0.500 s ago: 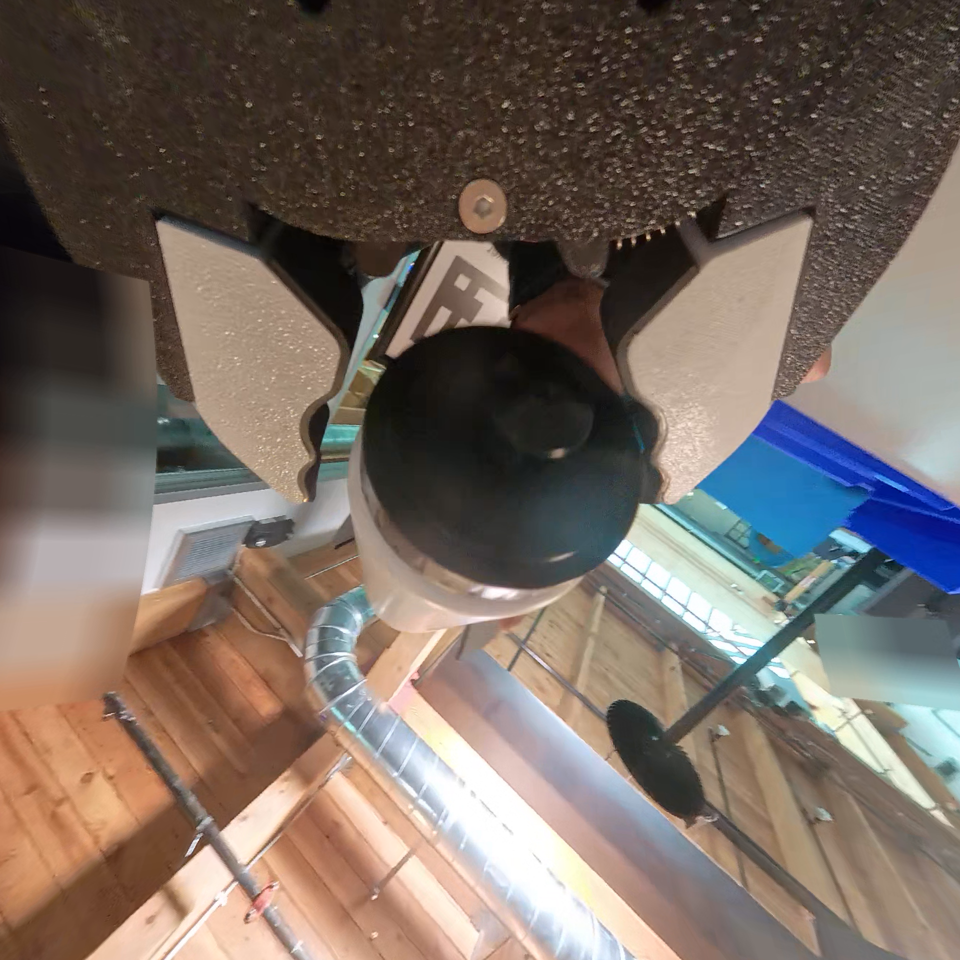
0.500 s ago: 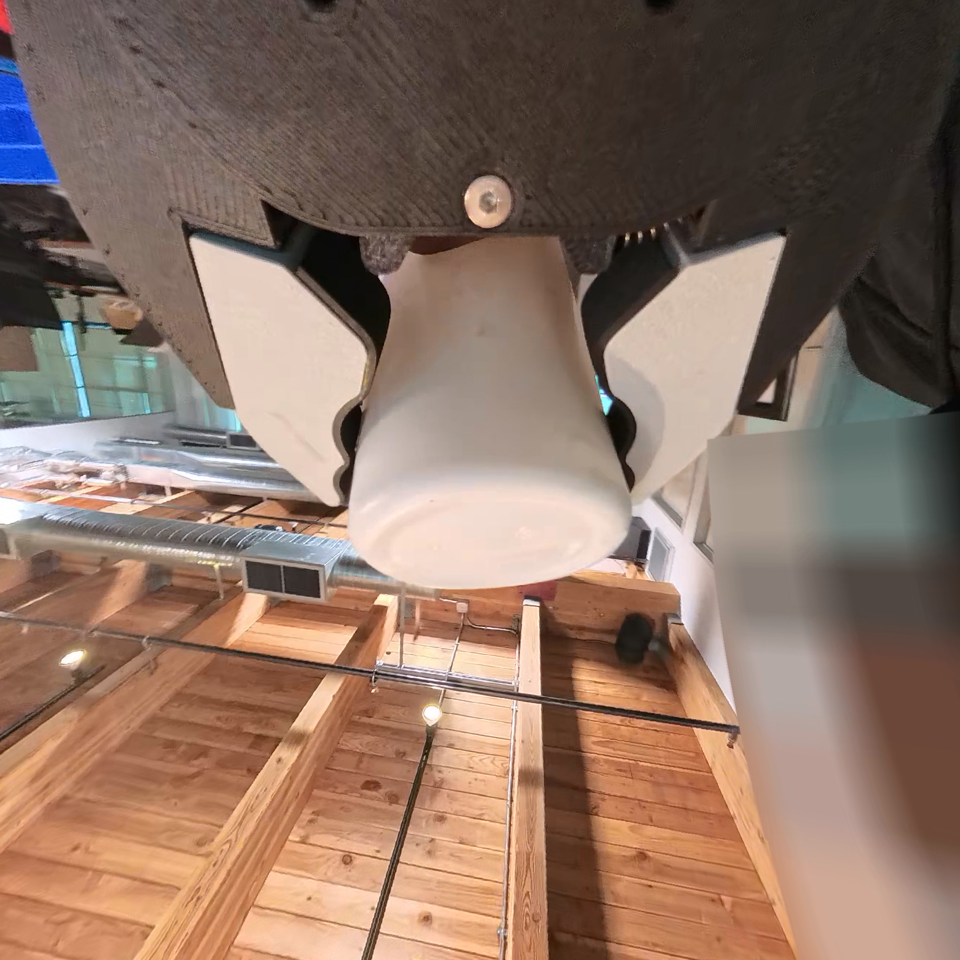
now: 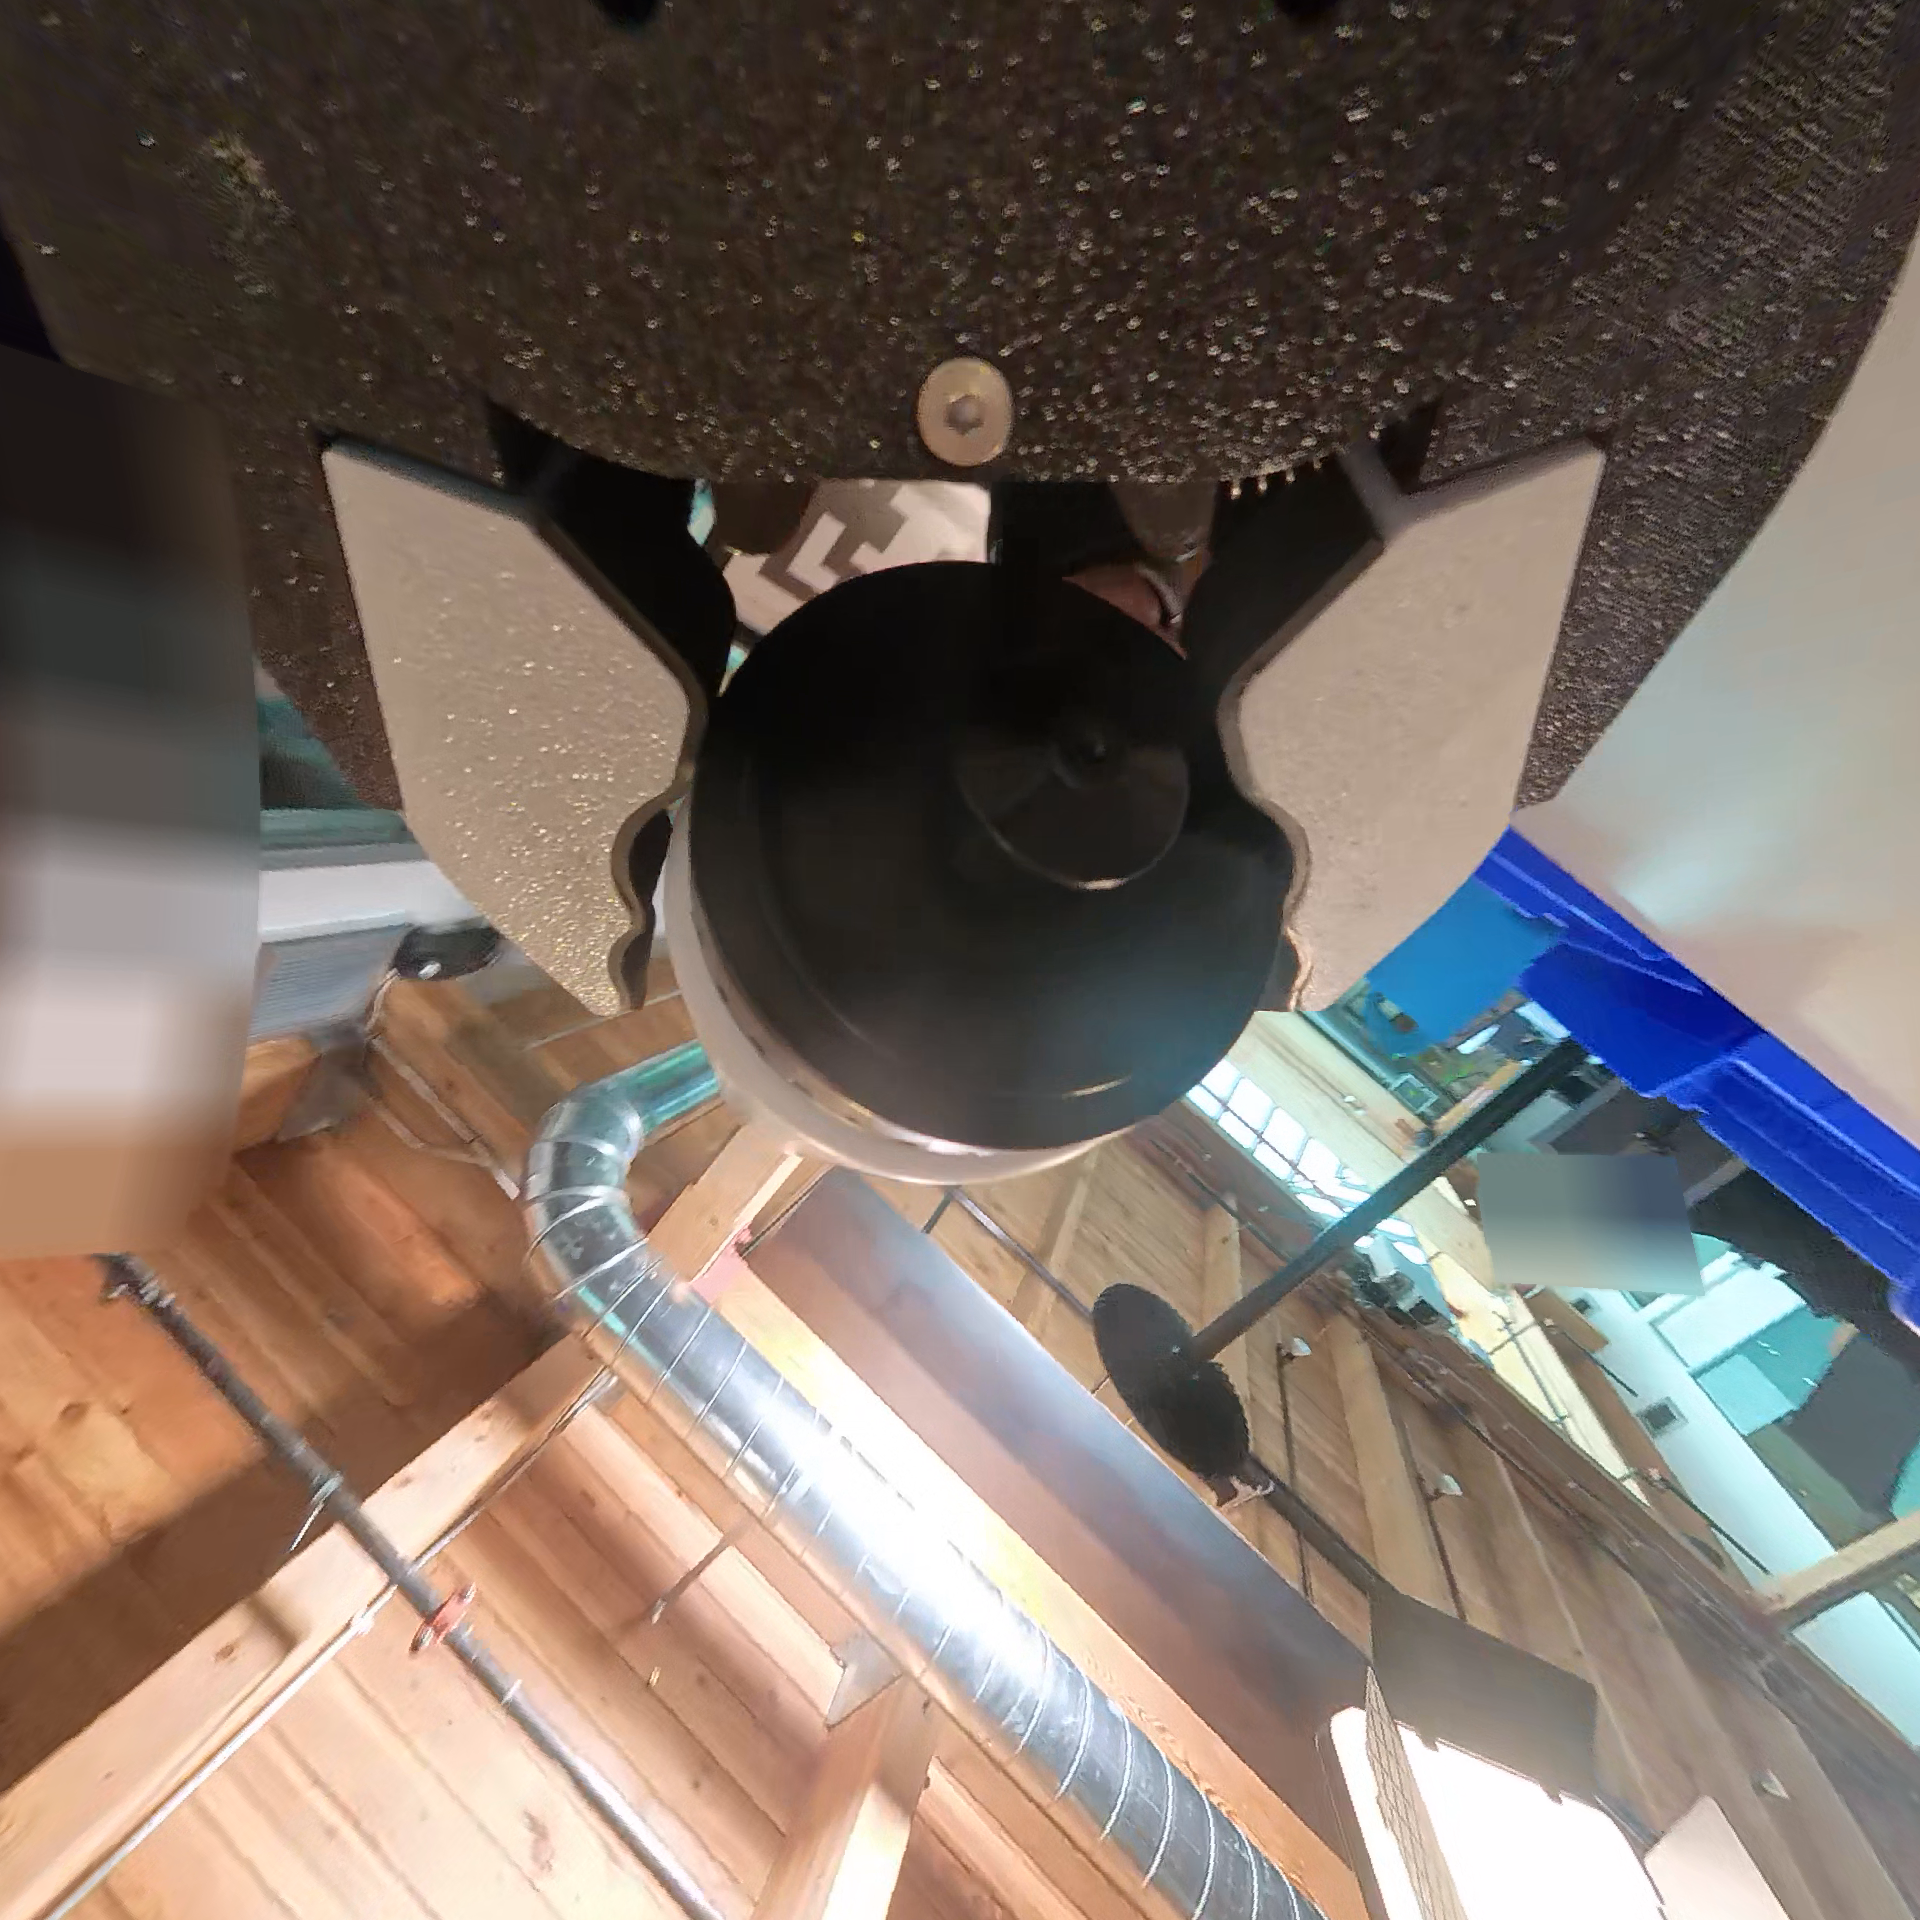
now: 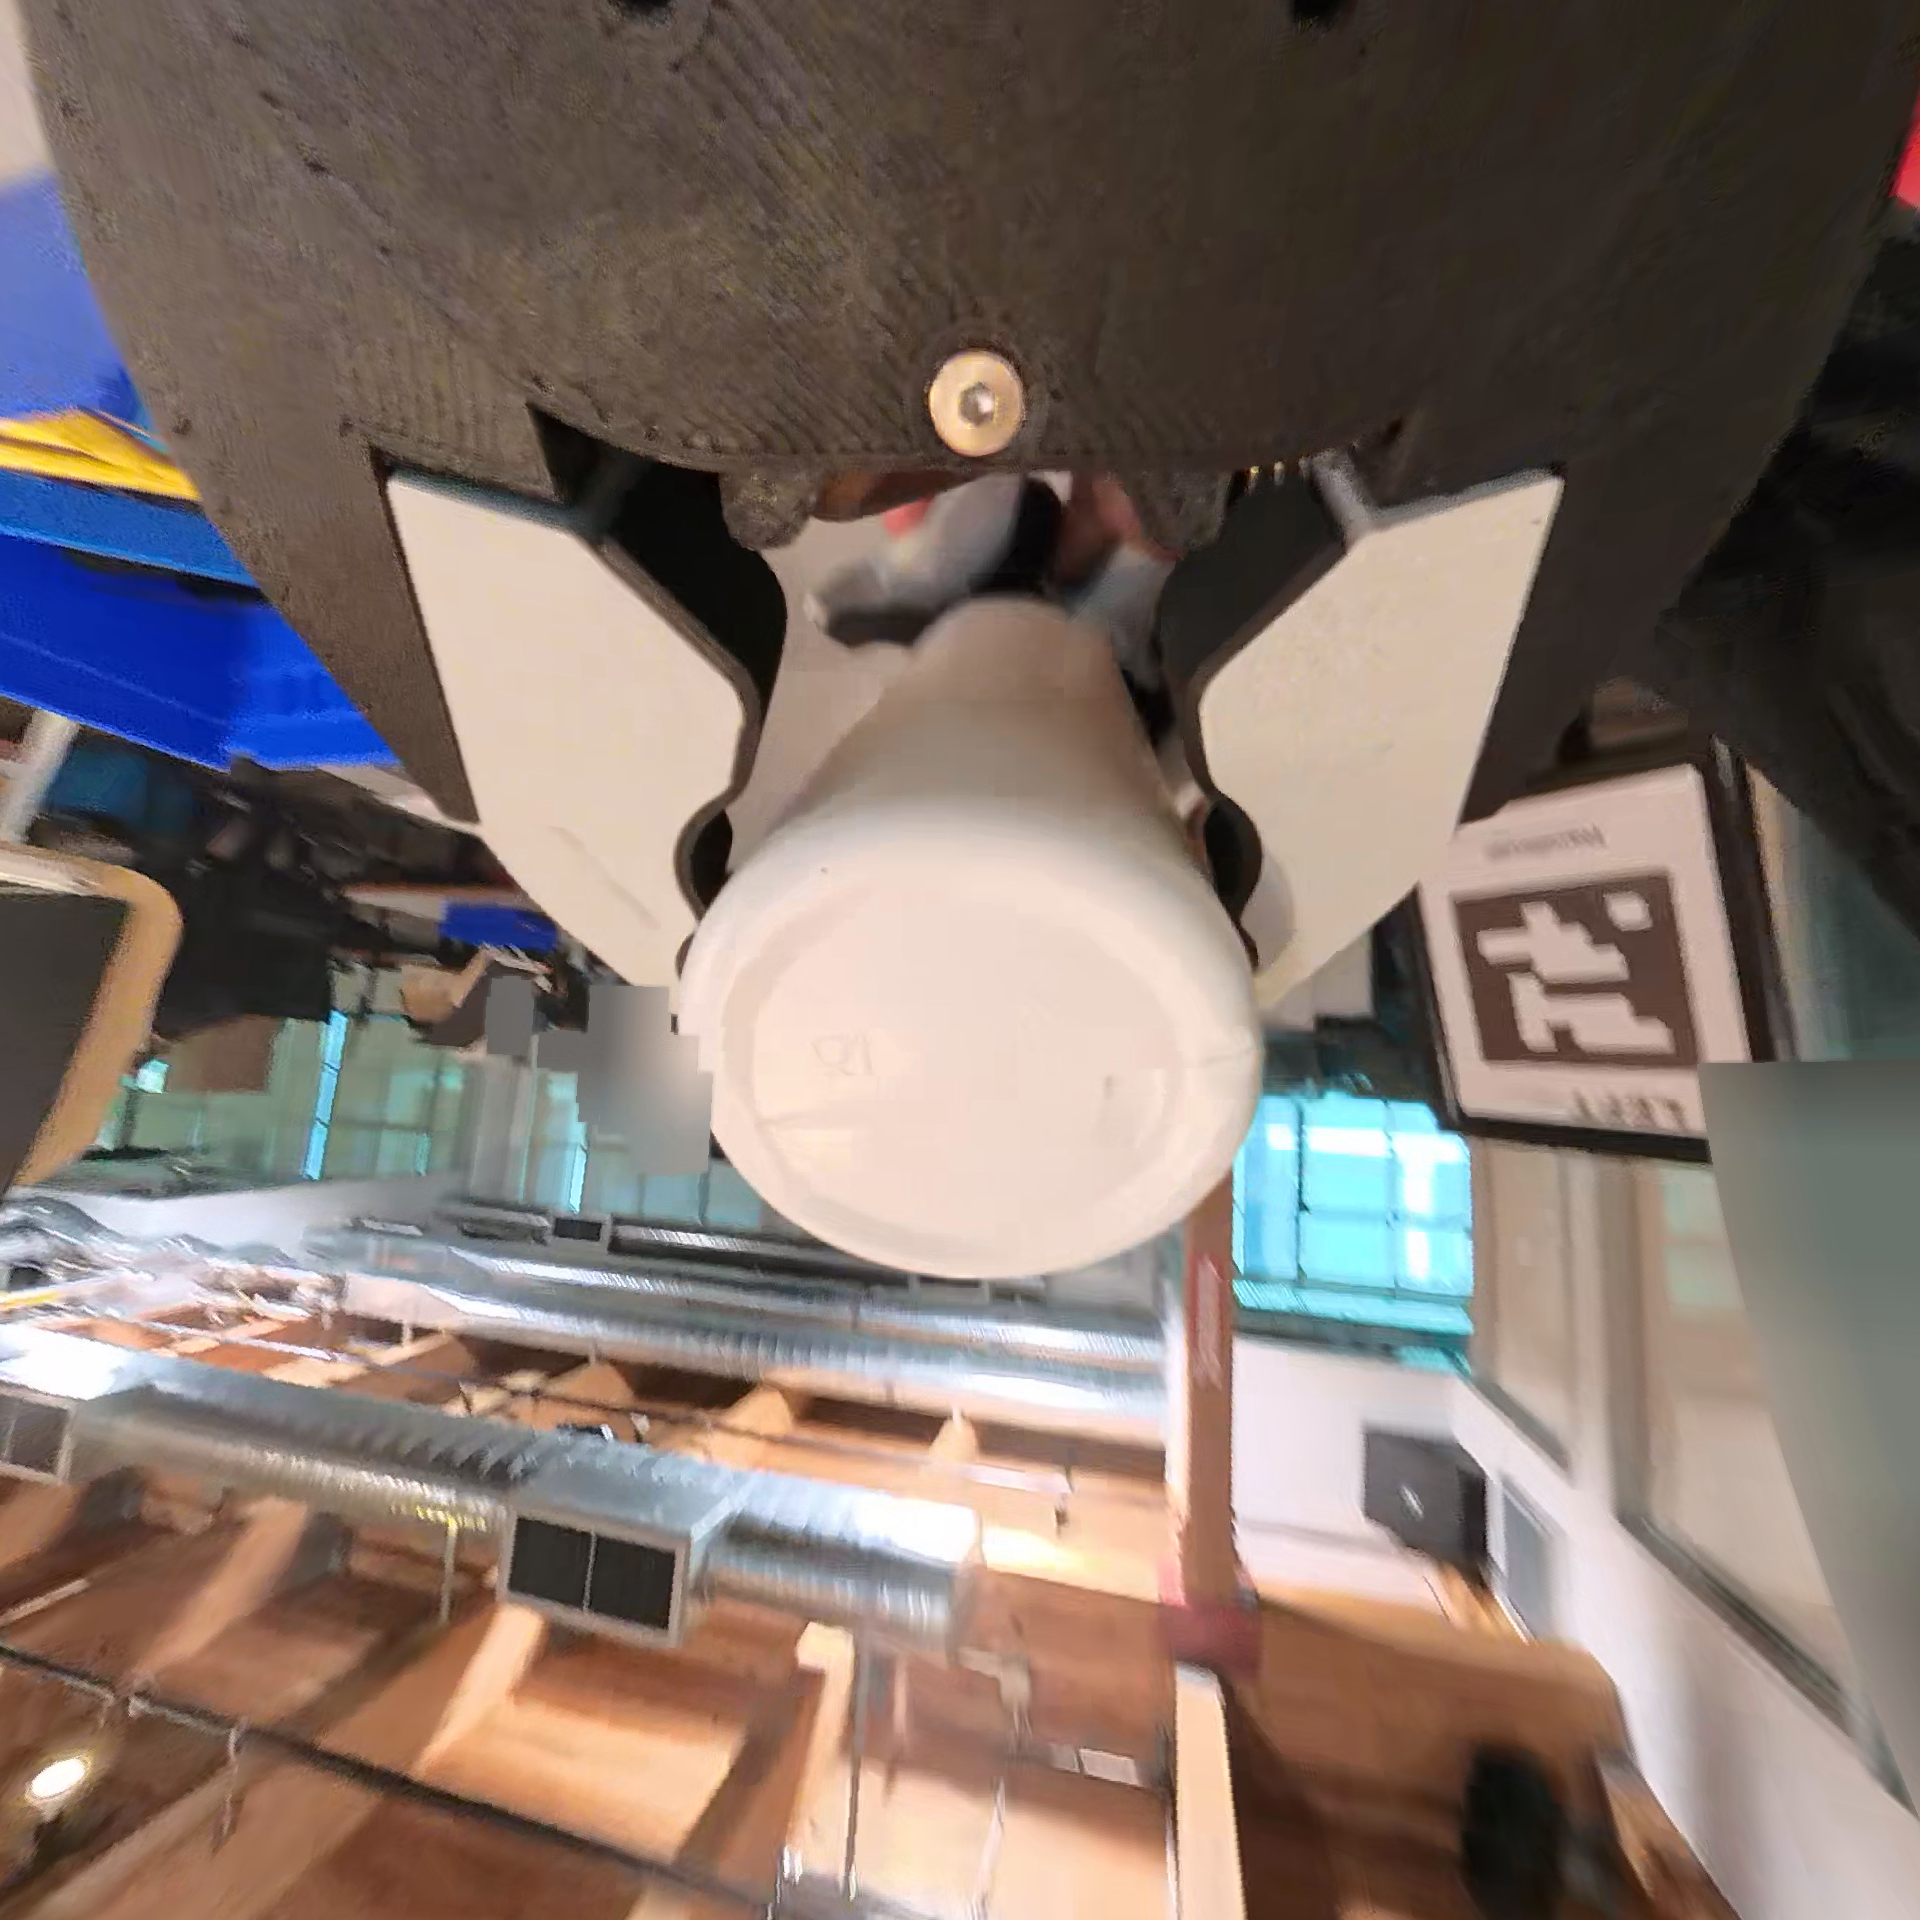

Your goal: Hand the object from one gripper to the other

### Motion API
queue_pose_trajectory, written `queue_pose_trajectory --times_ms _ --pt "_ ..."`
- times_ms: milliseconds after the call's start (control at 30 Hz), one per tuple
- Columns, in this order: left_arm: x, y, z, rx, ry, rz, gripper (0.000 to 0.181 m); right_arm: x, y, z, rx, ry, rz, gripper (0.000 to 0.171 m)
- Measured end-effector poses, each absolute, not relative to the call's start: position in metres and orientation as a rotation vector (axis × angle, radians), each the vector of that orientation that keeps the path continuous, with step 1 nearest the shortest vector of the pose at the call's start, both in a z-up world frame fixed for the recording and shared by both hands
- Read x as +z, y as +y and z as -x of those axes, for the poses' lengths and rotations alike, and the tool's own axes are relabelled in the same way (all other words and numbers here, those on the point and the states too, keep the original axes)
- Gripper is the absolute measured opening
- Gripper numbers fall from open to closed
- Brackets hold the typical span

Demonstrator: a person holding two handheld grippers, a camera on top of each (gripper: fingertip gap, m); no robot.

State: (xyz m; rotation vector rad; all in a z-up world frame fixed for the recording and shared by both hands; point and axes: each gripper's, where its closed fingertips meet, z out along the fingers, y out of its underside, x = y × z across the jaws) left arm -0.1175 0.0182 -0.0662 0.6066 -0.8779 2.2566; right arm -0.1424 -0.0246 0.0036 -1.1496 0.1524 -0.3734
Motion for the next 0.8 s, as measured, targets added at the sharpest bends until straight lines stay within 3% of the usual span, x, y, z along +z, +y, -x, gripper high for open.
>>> queue_pose_trajectory --times_ms 233,800 --pt "-0.064 0.034 0.119 2.244 -1.361 -0.461 0.111 -0.026 -0.025 0.138 -0.615 0.087 1.477 0.097" --pt "-0.091 0.056 0.130 1.954 -1.665 -0.403 0.110 -0.061 -0.006 0.145 -0.938 -0.156 1.728 0.103"
